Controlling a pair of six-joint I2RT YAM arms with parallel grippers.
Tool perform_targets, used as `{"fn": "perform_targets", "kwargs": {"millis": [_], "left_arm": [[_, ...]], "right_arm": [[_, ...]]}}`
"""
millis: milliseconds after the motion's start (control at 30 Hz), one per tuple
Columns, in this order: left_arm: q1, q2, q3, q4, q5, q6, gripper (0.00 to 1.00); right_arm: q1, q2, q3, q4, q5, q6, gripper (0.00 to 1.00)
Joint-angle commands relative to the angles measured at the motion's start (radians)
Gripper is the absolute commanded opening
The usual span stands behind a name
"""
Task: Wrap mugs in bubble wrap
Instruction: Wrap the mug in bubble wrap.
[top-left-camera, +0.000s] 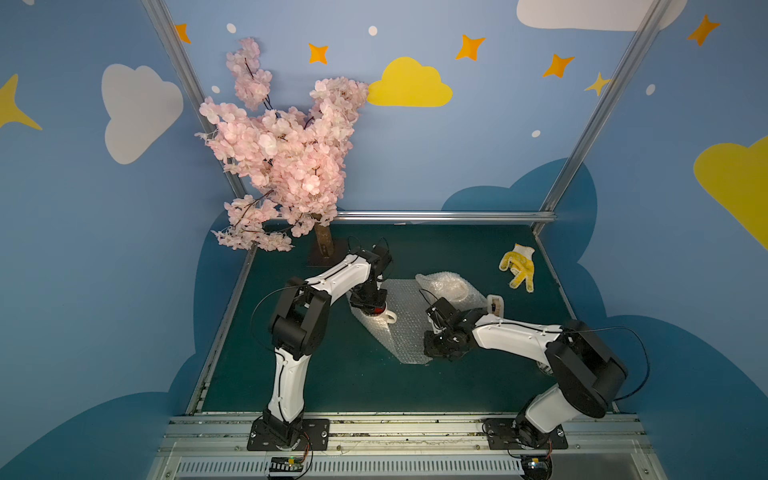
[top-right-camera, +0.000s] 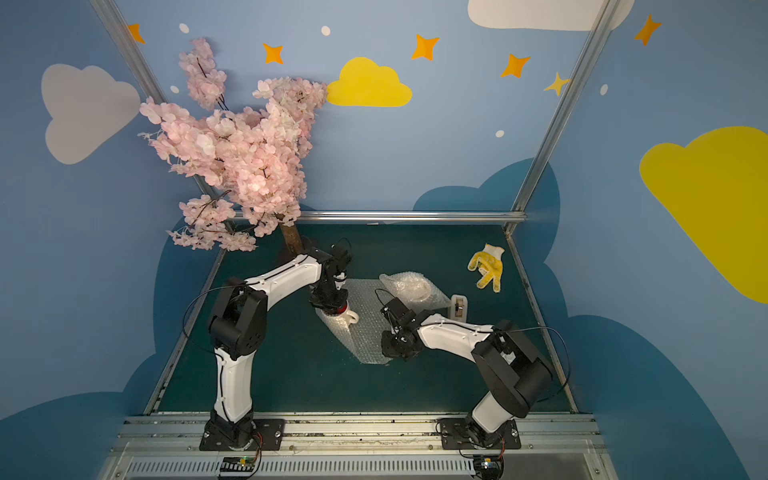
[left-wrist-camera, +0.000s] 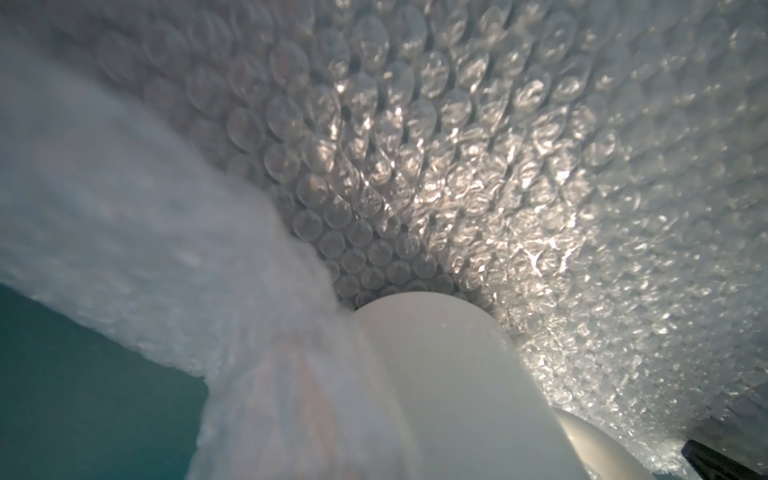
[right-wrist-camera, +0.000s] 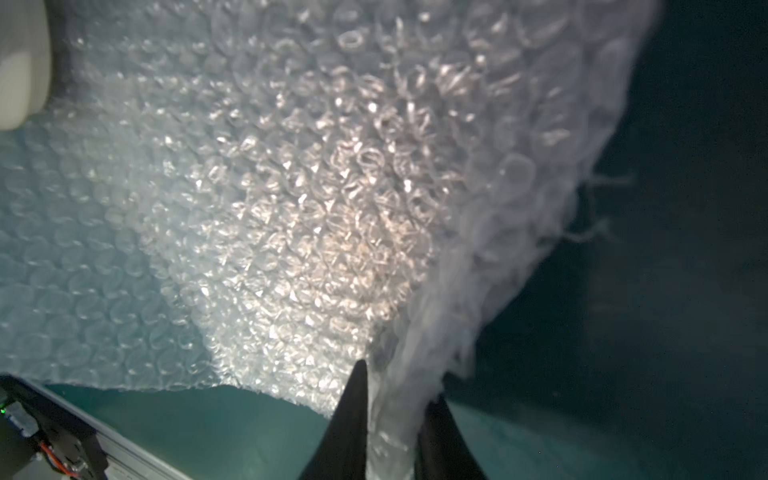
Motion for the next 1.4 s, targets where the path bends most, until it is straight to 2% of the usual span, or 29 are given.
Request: {"fn": "perform_targets", "kwargs": {"millis": [0,100,200,400,533,633,733,1000,1367], "left_arm": [[0.009,-0.034,-0.018,0.002,-0.005,0.001,0.03],[0.008,-0.040,-0.029,0.013,-0.001,0.001,0.03],[0.009,-0.044,-0.028,0.010,-0.008,0.006,0.03],[0.009,-0.058,-0.030,0.028,0.010,0.005,0.05],[0.010,-0.062,-0.031,0.035,0.014,-0.003,0.15],[0.009,-0.070,-0.034,0.040,0.020,-0.007,0.31],[0.009,-0.079,-0.036,0.043,0.023,-0.012,0.34],[0.018,-0.098,-0.051,0.060,0.039,-0.022,0.34],[0.039,-0.100,-0.072,0.103,0.109,-0.045,0.35]], "right_arm": [[0.009,0.023,-0.016,0.063,-0.007,0.000,0.11],[0.008,0.004,-0.004,0.061,0.020,-0.016,0.01],[0.005,-0.031,0.024,0.050,0.026,-0.054,0.00],[0.003,-0.095,0.113,0.039,-0.038,-0.153,0.00],[0.000,-0.086,0.198,0.005,-0.080,-0.212,0.00],[-0.001,-0.073,0.239,-0.001,-0.097,-0.234,0.00],[-0.006,-0.053,0.268,0.000,-0.127,-0.248,0.00],[-0.013,-0.022,0.290,0.105,-0.206,-0.236,0.00],[-0.018,0.157,0.408,0.254,-0.349,-0.157,0.00]]}}
